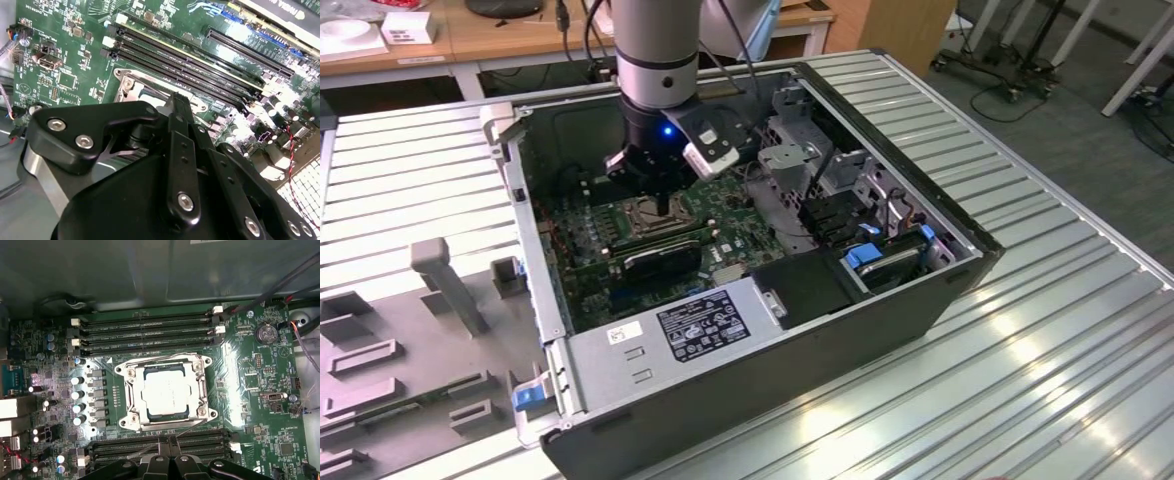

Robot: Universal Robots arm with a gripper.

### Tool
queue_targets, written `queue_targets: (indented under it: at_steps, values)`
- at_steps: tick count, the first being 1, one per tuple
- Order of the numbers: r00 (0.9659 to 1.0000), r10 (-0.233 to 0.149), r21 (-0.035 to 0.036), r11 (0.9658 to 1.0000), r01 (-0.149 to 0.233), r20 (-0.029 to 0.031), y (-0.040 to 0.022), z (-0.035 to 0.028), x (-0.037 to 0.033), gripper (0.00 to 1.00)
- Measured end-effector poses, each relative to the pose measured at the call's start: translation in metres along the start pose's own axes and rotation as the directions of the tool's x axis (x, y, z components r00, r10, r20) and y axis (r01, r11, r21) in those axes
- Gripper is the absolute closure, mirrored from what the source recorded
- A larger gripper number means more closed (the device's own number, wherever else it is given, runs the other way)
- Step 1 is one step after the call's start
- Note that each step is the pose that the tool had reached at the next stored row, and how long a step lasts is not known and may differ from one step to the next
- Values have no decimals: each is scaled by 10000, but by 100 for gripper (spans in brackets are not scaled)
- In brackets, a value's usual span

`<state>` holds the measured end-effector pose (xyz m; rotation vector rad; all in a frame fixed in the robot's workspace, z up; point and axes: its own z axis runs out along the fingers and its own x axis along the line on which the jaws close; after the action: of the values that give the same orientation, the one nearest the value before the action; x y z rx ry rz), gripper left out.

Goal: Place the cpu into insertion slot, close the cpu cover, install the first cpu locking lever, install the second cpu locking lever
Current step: 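Install the second cpu locking lever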

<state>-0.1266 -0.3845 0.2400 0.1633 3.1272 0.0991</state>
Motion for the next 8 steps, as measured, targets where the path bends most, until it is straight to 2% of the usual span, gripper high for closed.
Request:
queue_targets:
  at_steps: [2, 8]
  values:
    - [10000, -3, 9, 10000, 3, 2, -1, 5, 1, 89]
    - [10000, -3, 100, 9999, 3, 10, -5, 42, 19, 89]
